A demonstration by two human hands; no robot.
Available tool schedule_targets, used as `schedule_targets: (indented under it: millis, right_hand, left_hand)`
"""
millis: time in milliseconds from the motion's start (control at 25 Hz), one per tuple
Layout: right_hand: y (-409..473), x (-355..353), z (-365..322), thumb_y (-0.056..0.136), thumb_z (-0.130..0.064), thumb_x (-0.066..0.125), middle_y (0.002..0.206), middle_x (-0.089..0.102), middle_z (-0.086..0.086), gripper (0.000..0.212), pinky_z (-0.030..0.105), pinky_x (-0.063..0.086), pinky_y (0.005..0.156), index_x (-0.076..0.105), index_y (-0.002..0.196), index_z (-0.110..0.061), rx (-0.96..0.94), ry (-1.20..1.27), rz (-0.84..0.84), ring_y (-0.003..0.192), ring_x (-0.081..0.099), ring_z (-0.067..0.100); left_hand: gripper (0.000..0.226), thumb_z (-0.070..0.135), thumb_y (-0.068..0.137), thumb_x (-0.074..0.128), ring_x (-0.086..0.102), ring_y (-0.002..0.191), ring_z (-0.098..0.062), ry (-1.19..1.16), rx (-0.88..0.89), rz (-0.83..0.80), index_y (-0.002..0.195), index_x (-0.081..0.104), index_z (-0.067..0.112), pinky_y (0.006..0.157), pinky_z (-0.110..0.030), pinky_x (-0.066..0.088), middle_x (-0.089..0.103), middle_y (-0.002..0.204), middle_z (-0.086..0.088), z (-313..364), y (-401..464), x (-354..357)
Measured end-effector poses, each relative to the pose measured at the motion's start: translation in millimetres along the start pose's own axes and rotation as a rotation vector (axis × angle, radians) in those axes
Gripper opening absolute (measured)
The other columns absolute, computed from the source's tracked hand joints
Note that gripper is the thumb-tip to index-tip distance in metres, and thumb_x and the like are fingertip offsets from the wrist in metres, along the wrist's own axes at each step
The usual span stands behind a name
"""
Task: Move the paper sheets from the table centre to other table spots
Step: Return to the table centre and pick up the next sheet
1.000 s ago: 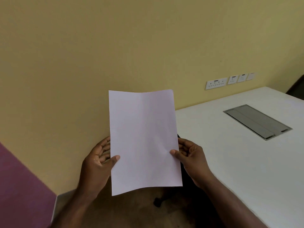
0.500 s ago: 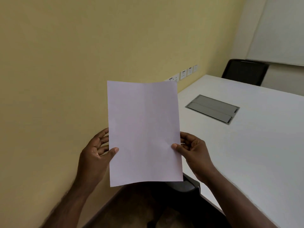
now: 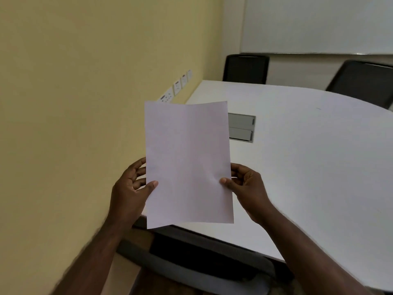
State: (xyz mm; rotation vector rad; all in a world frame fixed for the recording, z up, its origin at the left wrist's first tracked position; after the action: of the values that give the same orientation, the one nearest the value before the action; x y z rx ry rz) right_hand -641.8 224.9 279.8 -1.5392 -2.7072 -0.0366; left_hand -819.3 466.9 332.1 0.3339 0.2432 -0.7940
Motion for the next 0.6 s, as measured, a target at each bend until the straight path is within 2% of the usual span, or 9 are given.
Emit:
schedule_targets:
  millis: [200, 320, 400, 520, 600]
  right_hand:
    - [23.7, -21.5, 33.2, 0.084, -0.001, 0.067, 0.102, 0.076, -0.003, 0.037, 0.029, 0.059, 0.076, 0.067, 0.113, -0.023, 0.066, -0.056, 0.242, 0.089, 0.073, 0.019]
    - [40.5, -22.3, 62.9, 0.083, 0.001, 0.067, 0.098, 0.076, -0.004, 0.038, 0.024, 0.058, 0.07, 0.067, 0.11, -0.025, 0.14, -0.103, 0.362, 0.084, 0.073, 0.017]
    - [56.2, -22.1, 83.8, 0.083, 0.001, 0.066, 0.096, 0.075, -0.006, 0.038, 0.024, 0.057, 0.068, 0.068, 0.108, -0.028, 0.183, -0.147, 0.42, 0.082, 0.073, 0.016]
    - [82.7, -24.2, 118.6, 0.082, 0.001, 0.066, 0.095, 0.074, -0.005, 0.037, 0.033, 0.06, 0.072, 0.068, 0.11, -0.024, 0.248, -0.217, 0.49, 0.082, 0.071, 0.02]
    - [98.8, -25.7, 143.1, 0.081, 0.0, 0.065, 0.096, 0.072, -0.002, 0.037, 0.04, 0.059, 0.077, 0.066, 0.112, -0.021, 0.298, -0.268, 0.511, 0.085, 0.069, 0.023]
  left_hand:
    - [0.067, 0.002, 0.079, 0.073, 0.069, 0.084, -0.001, -0.004, 0.033, -0.286, 0.113, 0.053, 0.056, 0.066, -0.012, 0.053, 0.068, 0.103, 0.021, -37.6, 83.6, 54.2]
    - [0.066, 0.004, 0.079, 0.074, 0.069, 0.083, -0.006, 0.013, 0.01, -0.444, 0.13, 0.051, 0.039, 0.066, -0.018, 0.055, 0.067, 0.105, 0.017, -74.0, 124.5, 87.6]
    - [0.067, 0.004, 0.079, 0.074, 0.069, 0.08, -0.007, 0.028, -0.003, -0.523, 0.135, 0.049, 0.031, 0.069, -0.019, 0.055, 0.066, 0.106, 0.013, -101.9, 146.4, 111.2]
    - [0.068, 0.002, 0.078, 0.074, 0.068, 0.08, -0.012, 0.063, -0.03, -0.583, 0.137, 0.048, 0.022, 0.072, -0.022, 0.054, 0.067, 0.105, 0.005, -148.1, 170.0, 143.1]
    - [0.071, 0.002, 0.078, 0.074, 0.066, 0.08, -0.013, 0.096, -0.055, -0.619, 0.14, 0.044, 0.021, 0.069, -0.019, 0.052, 0.065, 0.106, 0.003, -177.6, 177.7, 163.1]
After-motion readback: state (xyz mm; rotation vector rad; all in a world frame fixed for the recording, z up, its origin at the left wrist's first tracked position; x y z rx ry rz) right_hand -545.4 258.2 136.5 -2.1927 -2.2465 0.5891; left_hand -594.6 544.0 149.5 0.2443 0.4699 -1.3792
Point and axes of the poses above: each hand's wrist, its own y-axis towards the middle knuckle, its own x-axis out of the palm, z = x × y, the point moved 10 cm from there along y, towards the middle knuckle
